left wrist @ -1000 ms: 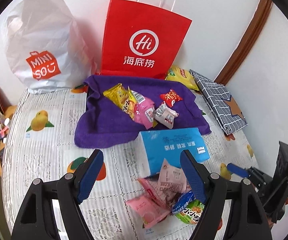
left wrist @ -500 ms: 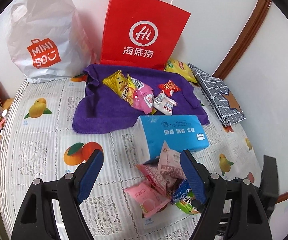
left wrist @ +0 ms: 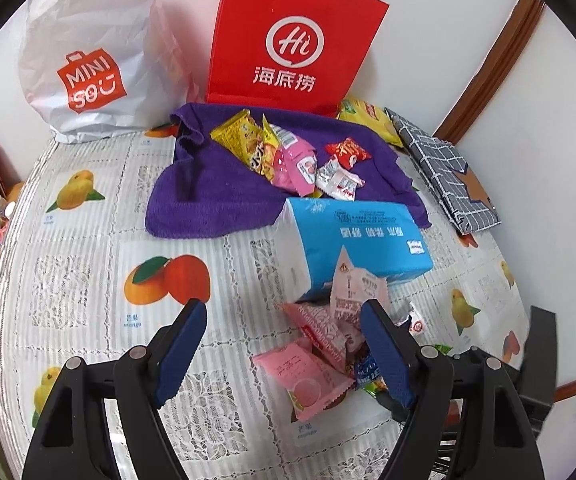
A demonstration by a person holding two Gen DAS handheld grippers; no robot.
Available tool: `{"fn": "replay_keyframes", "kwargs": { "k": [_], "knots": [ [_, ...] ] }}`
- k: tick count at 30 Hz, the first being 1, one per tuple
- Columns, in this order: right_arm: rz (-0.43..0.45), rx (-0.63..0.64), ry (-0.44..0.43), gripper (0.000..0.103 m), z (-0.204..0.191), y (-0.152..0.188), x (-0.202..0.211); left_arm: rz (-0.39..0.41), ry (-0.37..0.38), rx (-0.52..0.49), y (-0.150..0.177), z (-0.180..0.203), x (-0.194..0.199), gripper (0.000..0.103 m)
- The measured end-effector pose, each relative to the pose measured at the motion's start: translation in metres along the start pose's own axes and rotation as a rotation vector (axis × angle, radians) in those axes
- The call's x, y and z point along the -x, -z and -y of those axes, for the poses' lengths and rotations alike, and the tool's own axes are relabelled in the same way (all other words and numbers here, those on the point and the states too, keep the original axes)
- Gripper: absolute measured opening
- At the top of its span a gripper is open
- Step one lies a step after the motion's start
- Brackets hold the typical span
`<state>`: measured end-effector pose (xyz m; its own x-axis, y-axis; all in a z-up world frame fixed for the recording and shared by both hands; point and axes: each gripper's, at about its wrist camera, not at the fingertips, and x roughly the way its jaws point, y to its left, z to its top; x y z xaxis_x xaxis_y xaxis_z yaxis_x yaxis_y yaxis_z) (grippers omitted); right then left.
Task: Organize snacks
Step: 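Grasp the green snack bag with the right tool while the left tool approaches the white paper packet, then grasp the white paper packet with the left tool while the right tool lifts the green bag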
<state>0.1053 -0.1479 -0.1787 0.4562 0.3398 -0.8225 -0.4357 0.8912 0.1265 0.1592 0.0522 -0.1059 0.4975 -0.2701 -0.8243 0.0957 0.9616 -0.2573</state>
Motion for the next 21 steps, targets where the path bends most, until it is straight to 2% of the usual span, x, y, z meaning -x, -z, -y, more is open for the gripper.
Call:
{"fn": "replay_keyframes", "kwargs": {
  "k": [10,21],
  "knots": [
    [0.073,0.006,-0.004,0.063,0.009,0.004,0.027,-0.033,0.018,-0.003,0.01,0.006,-0.017,0.078],
    [0.031,-0.037,0.008,0.064,0.038,0.019,0.019,-0.06,0.04,-0.062,0.004,0.04,-0.039,0.077]
  ]
}}
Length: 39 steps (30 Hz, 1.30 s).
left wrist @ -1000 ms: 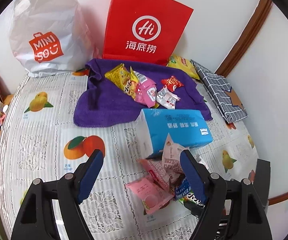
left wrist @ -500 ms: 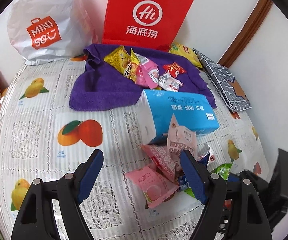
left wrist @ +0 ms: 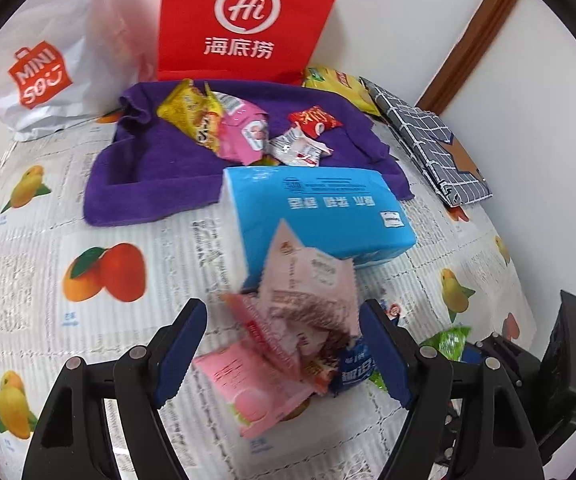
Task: Organize snacks
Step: 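Grasp the white paper packet with the left tool while the right tool lifts the green bag, then carry the white paper packet with the left tool while the right tool carries the green bag over the towel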
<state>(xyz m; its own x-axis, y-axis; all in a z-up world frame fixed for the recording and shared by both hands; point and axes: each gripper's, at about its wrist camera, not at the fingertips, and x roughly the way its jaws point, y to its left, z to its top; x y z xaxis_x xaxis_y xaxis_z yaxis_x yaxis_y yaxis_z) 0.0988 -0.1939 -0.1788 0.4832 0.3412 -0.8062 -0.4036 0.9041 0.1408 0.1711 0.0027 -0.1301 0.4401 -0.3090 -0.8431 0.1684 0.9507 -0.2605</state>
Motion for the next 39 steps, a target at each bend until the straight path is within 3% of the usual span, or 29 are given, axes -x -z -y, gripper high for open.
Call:
{"fn": "replay_keyframes", "kwargs": {
  "k": [3,6,10,15,17,19,32,39],
  "knots": [
    [-0.02,-0.012,-0.012,0.065,0.004,0.003,-0.006,-0.013,-0.004,-0.004,-0.004,0.005,-0.008,0.076],
    [-0.011,-0.022,-0.018,0.067,0.006,0.002,-0.009,-0.033,-0.006,-0.001,-0.007,0.008,-0.017,0.07],
    [0.005,-0.005,-0.003,0.068,0.004,0.002,-0.012,-0.054,-0.002,0.012,-0.009,0.009,-0.023,0.053],
    [0.027,0.015,-0.001,0.063,0.003,0.003,-0.01,-0.06,0.067,0.026,-0.007,0.007,-0.023,0.034],
    [0.036,0.022,-0.004,0.062,0.004,0.004,-0.007,-0.059,0.084,0.015,-0.006,0.008,-0.02,0.021],
    [0.047,0.032,-0.002,0.062,0.003,0.004,-0.002,-0.052,0.071,0.01,-0.006,0.008,-0.016,0.018],
    [0.103,-0.001,0.04,0.061,0.01,-0.006,0.024,0.004,0.054,0.015,0.0,-0.002,0.012,0.018],
    [0.13,-0.03,0.093,0.061,0.021,-0.033,0.037,0.052,0.046,0.002,-0.006,-0.002,0.029,0.018]
  ]
}}
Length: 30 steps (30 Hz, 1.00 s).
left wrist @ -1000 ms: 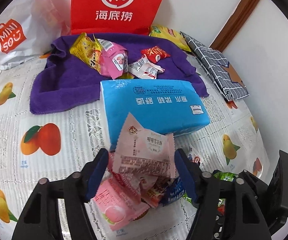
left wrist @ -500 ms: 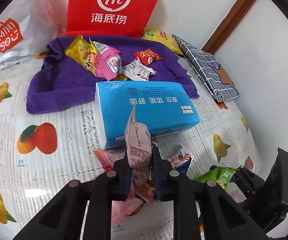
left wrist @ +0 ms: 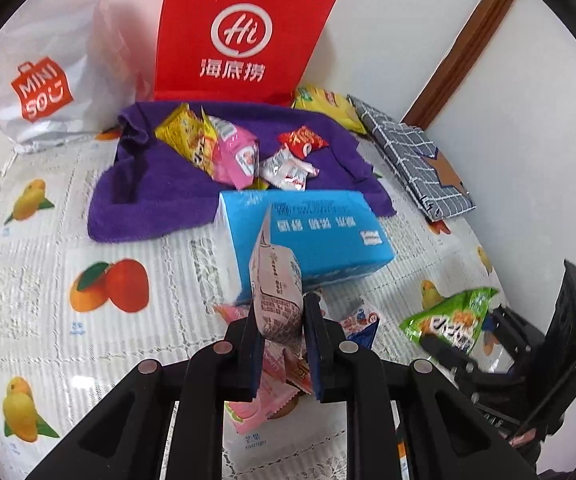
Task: Organize snacks
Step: 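Carry the white paper packet with the left tool while the right tool carries the green bag over the towel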
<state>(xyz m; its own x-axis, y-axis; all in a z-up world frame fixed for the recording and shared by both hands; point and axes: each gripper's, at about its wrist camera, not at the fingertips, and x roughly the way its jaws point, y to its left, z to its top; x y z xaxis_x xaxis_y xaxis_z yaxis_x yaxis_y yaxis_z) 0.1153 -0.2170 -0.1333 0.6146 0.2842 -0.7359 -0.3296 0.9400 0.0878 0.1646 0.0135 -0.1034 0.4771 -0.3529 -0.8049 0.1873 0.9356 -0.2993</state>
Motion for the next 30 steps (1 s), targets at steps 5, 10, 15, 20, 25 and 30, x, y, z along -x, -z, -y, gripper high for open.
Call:
{"fn": "replay_keyframes", "kwargs": {
  "k": [5,10,15,20,25,30],
  "knots": [
    [0.036,-0.034,0.02,0.061,0.007,-0.027,0.004,0.032,-0.015,-0.012,-0.012,0.001,0.01,0.018],
    [0.079,-0.06,0.037,0.061,0.015,-0.061,0.004,0.069,-0.034,-0.013,-0.03,-0.001,0.019,0.018],
    [0.12,-0.064,0.053,0.061,0.023,-0.1,-0.001,0.113,-0.055,-0.017,-0.055,-0.002,0.032,0.018],
    [0.146,-0.069,0.063,0.061,0.03,-0.136,-0.008,0.16,-0.101,-0.018,-0.084,-0.005,0.04,0.018],
    [0.159,-0.073,0.066,0.061,0.035,-0.168,-0.021,0.177,-0.111,-0.003,-0.106,-0.017,0.039,0.018],
    [0.161,-0.08,0.059,0.061,0.037,-0.197,-0.042,0.182,-0.136,0.011,-0.128,-0.029,0.025,0.018]
  ]
}}
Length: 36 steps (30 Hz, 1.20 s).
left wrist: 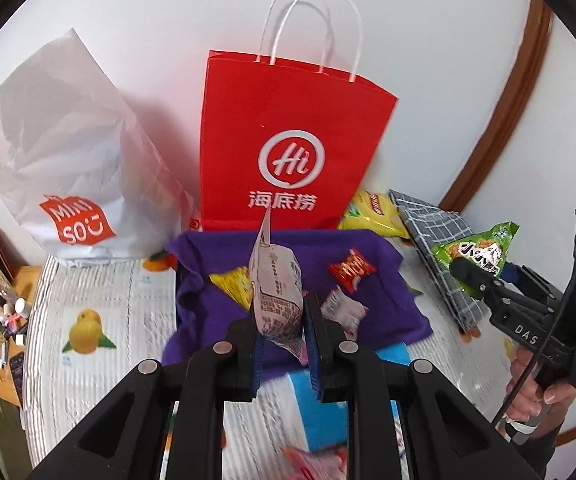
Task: Organize snacks
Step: 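Carry the white paper packet with the left tool while the right tool carries the green bag over the towel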
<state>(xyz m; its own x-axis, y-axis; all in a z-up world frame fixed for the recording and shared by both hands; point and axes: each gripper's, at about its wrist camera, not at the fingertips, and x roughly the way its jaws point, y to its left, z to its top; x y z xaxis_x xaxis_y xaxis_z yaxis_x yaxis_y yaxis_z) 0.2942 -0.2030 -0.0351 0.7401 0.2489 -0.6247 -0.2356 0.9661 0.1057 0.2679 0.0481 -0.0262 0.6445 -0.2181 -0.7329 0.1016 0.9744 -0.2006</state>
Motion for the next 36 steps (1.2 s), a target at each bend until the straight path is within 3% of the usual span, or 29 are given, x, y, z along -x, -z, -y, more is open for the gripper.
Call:
{"fn": "replay_keyframes", "kwargs": {
  "k": [12,22,25,36],
  "knots": [
    [-0.002,-0.011,-0.057,0.061,0.0,-0.024,-0.05,-0.022,0.029,0.008,-0.043,-0.003,-0.055,0.018],
    [-0.121,-0.013,-0.028,0.061,0.01,-0.006,-0.105,-0.087,0.01,0.039,-0.038,-0.019,-0.097,0.018],
    [-0.139,-0.007,-0.028,0.061,0.011,-0.003,-0.112,-0.101,0.04,0.05,-0.038,-0.022,-0.1,0.018],
    [-0.155,0.012,-0.034,0.061,0.018,-0.002,-0.114,-0.124,0.007,0.065,-0.037,-0.028,-0.11,0.018]
  ]
}}
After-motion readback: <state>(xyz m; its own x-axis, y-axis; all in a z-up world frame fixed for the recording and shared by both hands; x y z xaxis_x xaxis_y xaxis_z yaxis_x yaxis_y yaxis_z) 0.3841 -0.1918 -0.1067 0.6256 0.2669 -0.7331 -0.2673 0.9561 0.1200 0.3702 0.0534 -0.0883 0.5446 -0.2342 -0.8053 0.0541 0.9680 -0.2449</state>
